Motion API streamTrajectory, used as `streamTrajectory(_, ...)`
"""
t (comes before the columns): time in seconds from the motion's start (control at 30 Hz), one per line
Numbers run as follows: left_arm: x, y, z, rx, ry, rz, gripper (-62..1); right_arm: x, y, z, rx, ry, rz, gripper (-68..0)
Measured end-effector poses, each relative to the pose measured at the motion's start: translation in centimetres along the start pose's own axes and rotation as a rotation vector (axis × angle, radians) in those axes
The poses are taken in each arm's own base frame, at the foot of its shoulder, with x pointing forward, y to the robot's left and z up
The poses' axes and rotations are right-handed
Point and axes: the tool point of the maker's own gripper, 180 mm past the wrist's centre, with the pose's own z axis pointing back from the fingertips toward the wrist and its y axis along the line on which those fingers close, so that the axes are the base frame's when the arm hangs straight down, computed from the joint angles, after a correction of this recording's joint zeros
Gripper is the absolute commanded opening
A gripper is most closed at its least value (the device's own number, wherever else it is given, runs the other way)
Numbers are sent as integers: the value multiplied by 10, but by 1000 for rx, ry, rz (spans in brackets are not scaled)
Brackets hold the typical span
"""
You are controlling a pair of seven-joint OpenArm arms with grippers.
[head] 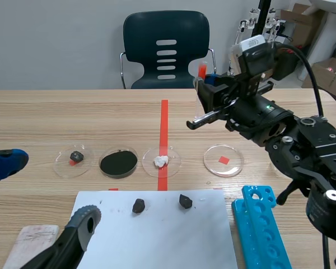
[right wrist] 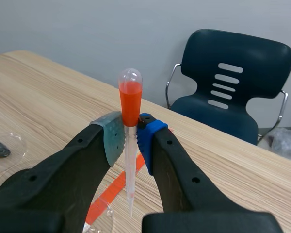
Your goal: Squeeze the dropper onto the mineral
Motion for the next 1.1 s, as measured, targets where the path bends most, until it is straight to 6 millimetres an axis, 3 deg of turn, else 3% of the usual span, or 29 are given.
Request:
streamTrajectory(0.57, 0, 0, 0, 0, 0, 0, 14, -2, 49, -15, 122, 2, -8, -594)
streamTrajectory(0.73, 0, 0, 0, 0, 0, 0, 14, -5, 49, -15, 117, 11, 3, -594)
streamTrajectory(0.93, 0, 0, 0, 0, 0, 0, 14, -26, 52, -12, 106, 57, -15, -594)
streamTrajectory(1.1, 0, 0, 0, 0, 0, 0, 14, -29, 53, -11, 114, 43, -3, -594)
